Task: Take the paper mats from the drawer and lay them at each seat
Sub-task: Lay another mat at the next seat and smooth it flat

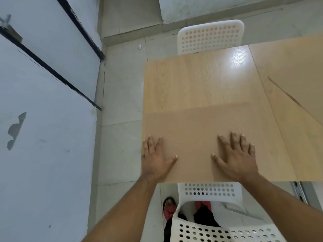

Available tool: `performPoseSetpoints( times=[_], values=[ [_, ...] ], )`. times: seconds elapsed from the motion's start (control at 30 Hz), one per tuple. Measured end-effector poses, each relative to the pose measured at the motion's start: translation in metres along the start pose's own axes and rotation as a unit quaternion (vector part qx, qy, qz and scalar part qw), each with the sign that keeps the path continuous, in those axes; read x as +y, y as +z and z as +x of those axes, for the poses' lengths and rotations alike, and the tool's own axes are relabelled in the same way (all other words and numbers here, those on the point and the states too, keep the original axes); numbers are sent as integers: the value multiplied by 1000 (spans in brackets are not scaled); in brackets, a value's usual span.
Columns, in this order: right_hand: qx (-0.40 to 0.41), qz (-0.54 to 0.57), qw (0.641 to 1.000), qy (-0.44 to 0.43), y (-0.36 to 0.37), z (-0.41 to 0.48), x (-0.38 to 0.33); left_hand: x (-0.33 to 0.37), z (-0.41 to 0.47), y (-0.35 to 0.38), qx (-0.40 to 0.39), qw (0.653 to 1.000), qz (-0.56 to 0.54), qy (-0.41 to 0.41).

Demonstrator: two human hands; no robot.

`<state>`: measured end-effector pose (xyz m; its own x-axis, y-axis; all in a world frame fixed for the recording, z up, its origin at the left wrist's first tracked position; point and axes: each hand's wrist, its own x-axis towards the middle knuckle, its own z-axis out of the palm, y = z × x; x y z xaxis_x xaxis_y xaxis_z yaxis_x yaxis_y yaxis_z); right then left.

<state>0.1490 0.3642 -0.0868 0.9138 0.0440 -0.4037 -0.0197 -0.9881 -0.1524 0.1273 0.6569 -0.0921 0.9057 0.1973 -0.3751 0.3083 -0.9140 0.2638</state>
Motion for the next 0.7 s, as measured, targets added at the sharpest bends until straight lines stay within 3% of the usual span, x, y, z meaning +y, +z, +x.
performPoseSetpoints(
  times=[0.7],
  values=[
    [0,-5,1000,0,4,7,-9,-14,10,-10,-40,999,-8,12]
  ],
)
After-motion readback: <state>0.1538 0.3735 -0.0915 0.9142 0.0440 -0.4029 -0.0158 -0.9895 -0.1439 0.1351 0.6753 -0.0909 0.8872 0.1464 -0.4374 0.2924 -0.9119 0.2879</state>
